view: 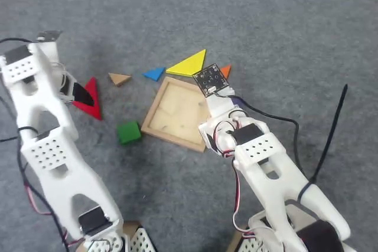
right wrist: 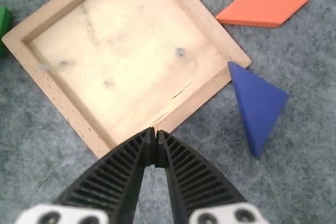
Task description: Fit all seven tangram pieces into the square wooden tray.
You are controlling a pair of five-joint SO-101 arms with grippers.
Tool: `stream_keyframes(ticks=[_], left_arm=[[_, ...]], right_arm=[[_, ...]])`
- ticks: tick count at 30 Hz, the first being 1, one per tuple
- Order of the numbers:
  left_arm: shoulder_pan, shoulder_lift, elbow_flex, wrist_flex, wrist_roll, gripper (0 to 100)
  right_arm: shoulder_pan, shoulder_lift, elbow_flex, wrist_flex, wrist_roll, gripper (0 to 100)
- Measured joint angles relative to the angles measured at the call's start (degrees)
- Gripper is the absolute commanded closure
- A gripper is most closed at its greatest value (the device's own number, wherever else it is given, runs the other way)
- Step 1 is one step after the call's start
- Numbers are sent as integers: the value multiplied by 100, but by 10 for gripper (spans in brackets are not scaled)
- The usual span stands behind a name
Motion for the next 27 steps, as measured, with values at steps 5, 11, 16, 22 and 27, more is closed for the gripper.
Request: stream_keyframes(ticks=[5, 11, 16, 22, 27], left_arm=[[18, 220, 70, -343, -114, 680], [176, 536, 70, -387, 290, 680], [167, 545, 70, -431, 941, 680], [167, 589, -105, -422, 1064, 680], [158, 624, -422, -422, 536, 680]], right_arm=[[0, 0, 0, 0, 0, 989], [0, 0, 0, 0, 0, 989], [0, 0, 0, 0, 0, 989], [9, 0, 0, 0, 0, 989], [0, 0, 0, 0, 0, 989]])
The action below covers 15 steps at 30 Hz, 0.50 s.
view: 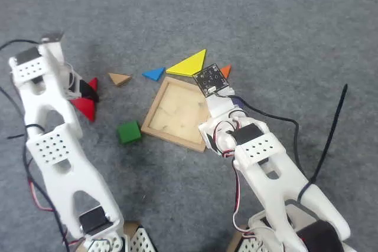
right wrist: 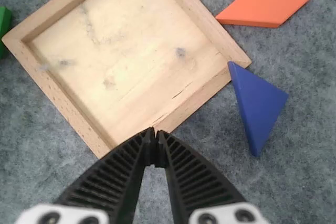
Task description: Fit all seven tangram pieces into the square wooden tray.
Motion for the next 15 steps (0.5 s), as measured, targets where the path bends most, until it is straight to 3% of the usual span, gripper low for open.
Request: stream_keyframes(ticks=[4, 15], left_arm=[[9, 281, -114, -88, -369, 680], [26, 510, -281, -88, -440, 723]], right_arm=[[0, 0, 0, 0, 0, 989], [0, 0, 0, 0, 0, 989]])
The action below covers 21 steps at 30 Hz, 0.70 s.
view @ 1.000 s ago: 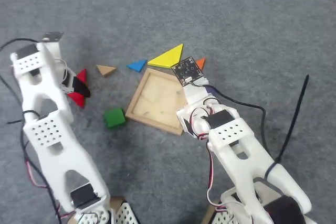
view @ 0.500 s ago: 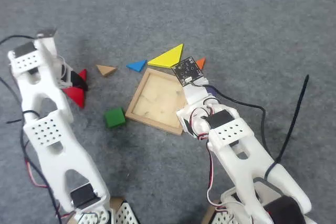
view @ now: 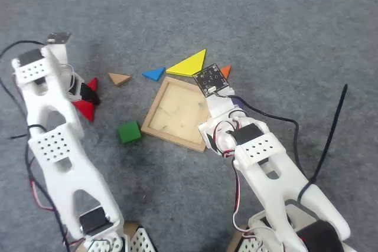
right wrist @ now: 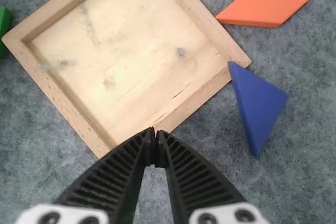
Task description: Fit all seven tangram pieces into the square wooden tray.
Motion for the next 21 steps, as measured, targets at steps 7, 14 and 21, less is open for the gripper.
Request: stream_keyframes(ticks=[7, 14, 21], left_arm=[[26, 9, -18, 9, 0, 826], [26, 9, -18, 18, 0, 834], [26, 79, -281, 273, -114, 891]], right_arm=[[0, 0, 0, 0, 0, 989], [0, 0, 0, 0, 0, 989], [0, 0, 0, 0, 0, 989]])
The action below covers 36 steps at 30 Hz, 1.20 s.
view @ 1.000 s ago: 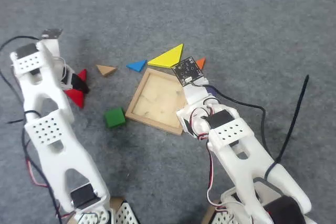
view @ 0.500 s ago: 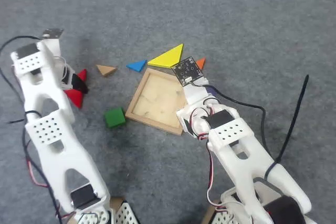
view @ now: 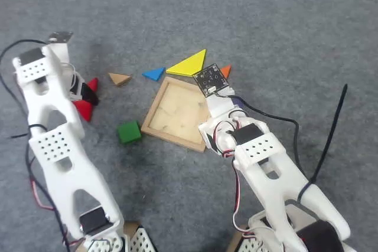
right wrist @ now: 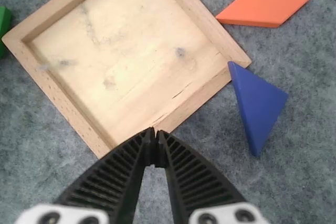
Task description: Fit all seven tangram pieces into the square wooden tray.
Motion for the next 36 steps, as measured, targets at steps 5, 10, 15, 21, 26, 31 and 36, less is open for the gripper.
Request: stream_keyframes(ticks=[5, 10, 15, 21, 26, 31, 36], left_arm=[[-9, 53, -378, 378, -176, 895], [-70, 114, -571, 545, -193, 898], [-62, 114, -580, 563, -193, 898], [-97, 44, -571, 563, -193, 899], [-176, -721, 185, 563, -193, 899], [-149, -1846, 1336, 563, -9, 899], [-141, -3147, 2646, 545, 571, 898]], right_arm=[[0, 0, 0, 0, 0, 989], [0, 0, 0, 0, 0, 989], [0, 0, 0, 0, 0, 989], [0, 0, 0, 0, 0, 989], [0, 0, 0, 0, 0, 989], [0, 0, 0, 0, 0, 989], [0, 0, 0, 0, 0, 989]])
